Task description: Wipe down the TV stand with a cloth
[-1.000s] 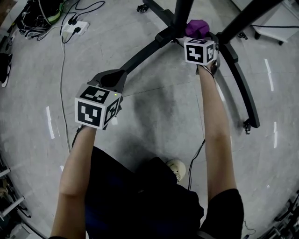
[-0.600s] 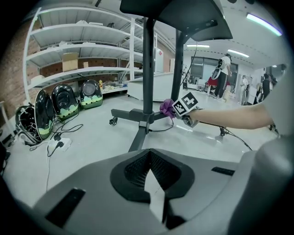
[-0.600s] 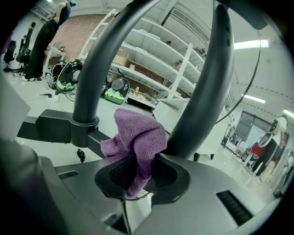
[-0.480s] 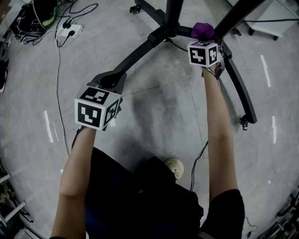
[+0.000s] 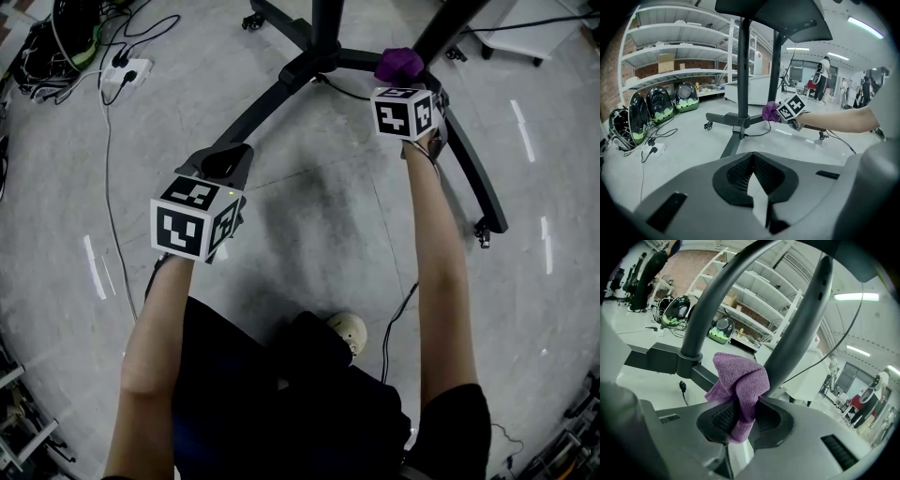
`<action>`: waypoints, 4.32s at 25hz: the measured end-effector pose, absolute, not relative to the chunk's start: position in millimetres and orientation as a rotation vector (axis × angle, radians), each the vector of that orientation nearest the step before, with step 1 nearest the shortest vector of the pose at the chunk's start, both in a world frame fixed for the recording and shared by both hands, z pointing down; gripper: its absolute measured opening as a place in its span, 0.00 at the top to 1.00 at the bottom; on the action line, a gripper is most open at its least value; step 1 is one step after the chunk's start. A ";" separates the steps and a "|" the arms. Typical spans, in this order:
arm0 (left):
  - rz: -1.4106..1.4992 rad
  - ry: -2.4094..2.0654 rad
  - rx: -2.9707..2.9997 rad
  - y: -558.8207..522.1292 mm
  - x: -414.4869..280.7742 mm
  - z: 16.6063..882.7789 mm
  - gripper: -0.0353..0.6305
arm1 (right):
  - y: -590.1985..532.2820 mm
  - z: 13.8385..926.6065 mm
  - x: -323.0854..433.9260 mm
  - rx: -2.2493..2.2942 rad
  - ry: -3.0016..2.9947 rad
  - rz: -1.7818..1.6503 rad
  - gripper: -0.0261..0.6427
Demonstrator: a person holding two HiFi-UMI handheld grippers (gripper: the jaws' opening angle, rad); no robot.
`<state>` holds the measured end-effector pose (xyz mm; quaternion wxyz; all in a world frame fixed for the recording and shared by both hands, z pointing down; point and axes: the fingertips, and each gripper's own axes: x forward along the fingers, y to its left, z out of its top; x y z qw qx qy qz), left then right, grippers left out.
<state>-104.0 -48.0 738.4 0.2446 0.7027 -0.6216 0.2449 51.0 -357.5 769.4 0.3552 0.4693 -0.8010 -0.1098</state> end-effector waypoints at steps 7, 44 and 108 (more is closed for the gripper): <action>0.659 -1.662 1.958 -52.0 -92.5 740.3 0.94 | -357.8 769.1 87.8 1.264 -2.021 -0.247 0.81; 0.628 -1.619 1.957 -60.7 -86.8 754.7 0.94 | -373.3 756.8 149.6 1.392 -1.967 -0.152 0.81; 0.678 -1.175 2.274 -113.3 123.5 805.4 0.94 | -232.9 776.6 452.3 1.574 -1.655 0.004 0.81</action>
